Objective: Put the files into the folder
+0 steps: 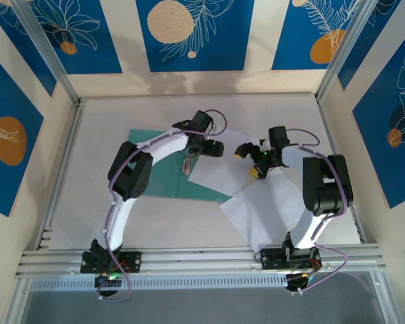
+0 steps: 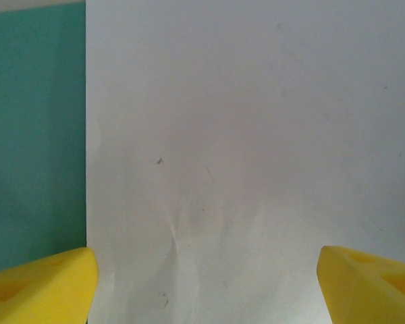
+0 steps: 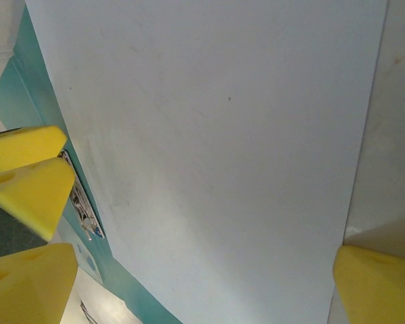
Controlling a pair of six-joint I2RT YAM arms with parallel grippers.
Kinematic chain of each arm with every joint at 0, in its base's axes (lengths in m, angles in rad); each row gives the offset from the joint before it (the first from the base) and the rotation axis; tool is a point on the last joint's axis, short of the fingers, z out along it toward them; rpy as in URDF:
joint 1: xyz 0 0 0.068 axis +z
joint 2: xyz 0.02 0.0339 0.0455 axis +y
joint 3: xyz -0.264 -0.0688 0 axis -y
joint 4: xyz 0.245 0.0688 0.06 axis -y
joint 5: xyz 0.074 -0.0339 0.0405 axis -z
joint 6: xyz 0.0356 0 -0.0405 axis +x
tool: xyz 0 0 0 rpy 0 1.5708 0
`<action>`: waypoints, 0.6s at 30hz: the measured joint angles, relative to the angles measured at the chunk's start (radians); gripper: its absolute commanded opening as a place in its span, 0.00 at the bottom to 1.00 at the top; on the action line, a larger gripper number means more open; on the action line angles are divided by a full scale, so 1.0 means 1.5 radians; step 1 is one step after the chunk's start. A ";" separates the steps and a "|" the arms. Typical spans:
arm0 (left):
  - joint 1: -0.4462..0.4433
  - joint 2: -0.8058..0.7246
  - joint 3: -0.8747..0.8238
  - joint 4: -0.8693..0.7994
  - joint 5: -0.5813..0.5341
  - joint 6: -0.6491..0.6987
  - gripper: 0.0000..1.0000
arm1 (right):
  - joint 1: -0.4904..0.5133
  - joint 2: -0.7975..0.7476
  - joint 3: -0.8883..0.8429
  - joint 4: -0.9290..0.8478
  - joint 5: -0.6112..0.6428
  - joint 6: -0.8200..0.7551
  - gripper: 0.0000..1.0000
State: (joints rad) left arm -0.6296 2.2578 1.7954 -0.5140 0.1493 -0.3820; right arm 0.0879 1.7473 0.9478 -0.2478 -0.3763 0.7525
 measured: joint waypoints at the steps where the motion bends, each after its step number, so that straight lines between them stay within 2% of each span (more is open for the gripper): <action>1: 0.000 0.002 0.001 -0.003 0.001 0.000 0.86 | 0.000 0.000 0.000 0.000 0.000 0.000 0.97; 6: 0.002 0.006 0.001 -0.018 0.001 0.001 0.91 | 0.001 0.001 0.000 0.000 -0.001 0.000 0.97; 14: 0.003 0.006 0.001 -0.018 0.001 0.007 0.92 | 0.001 0.002 0.000 0.000 -0.001 0.000 0.97; 18: 0.003 0.006 0.001 -0.018 -0.002 0.007 0.95 | 0.001 0.002 0.001 -0.001 -0.001 0.000 0.97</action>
State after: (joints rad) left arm -0.6258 2.2669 1.7962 -0.5411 0.1471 -0.3710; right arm 0.0891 1.7508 0.9493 -0.2489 -0.3771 0.7528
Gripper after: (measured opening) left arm 0.934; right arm 0.974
